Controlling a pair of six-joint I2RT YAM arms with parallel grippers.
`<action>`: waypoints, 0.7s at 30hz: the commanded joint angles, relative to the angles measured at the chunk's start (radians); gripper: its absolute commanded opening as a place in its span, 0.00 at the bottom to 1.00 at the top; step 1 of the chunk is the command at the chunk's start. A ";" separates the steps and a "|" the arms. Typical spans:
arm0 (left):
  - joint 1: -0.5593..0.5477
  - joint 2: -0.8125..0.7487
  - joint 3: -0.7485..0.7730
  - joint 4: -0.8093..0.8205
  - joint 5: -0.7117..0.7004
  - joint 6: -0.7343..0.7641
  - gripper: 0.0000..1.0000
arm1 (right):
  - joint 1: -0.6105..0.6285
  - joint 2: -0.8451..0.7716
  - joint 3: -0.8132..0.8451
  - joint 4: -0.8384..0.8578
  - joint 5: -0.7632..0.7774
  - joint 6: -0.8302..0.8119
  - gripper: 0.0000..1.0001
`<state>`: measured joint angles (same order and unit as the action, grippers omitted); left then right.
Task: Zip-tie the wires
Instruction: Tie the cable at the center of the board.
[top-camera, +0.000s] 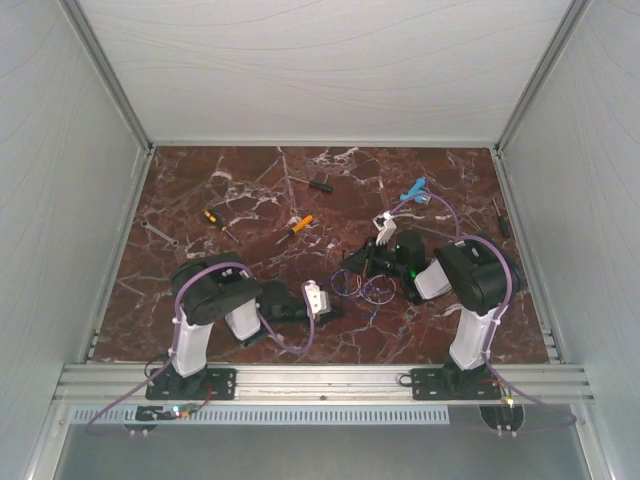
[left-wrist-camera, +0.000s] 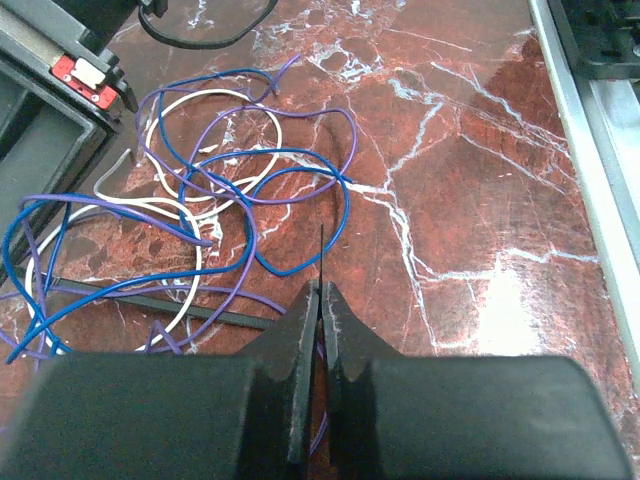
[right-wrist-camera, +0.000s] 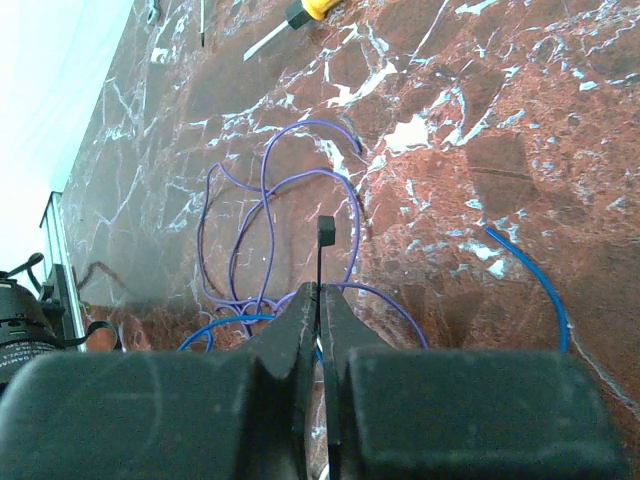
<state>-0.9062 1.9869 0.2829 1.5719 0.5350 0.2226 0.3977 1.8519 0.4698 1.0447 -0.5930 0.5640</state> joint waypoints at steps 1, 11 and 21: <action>-0.007 -0.020 0.011 0.258 0.016 -0.064 0.00 | 0.007 -0.018 0.000 0.062 -0.006 -0.010 0.00; 0.011 -0.085 -0.041 0.258 -0.099 -0.286 0.00 | 0.031 -0.105 -0.036 0.056 0.037 -0.122 0.00; 0.129 -0.171 -0.089 0.252 0.031 -0.576 0.00 | 0.071 -0.162 -0.074 0.129 0.029 -0.228 0.00</action>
<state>-0.8112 1.8633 0.1974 1.5627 0.4873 -0.1768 0.4458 1.7378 0.4103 1.0794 -0.5762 0.4171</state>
